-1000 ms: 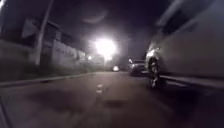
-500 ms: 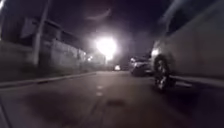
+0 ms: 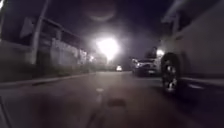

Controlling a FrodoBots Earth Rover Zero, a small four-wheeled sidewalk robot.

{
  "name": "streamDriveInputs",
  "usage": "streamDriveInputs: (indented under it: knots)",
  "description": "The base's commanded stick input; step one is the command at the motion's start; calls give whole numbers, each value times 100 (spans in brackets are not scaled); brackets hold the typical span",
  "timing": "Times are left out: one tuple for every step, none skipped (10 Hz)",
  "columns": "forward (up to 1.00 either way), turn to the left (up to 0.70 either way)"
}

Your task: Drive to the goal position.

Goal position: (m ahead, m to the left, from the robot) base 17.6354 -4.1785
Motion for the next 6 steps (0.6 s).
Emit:
streamDriveInputs:
  knots:
    - [70,0]
    - [70,0]
    - [70,0]
    - [70,0]
    - [70,0]
    - [70,-1]
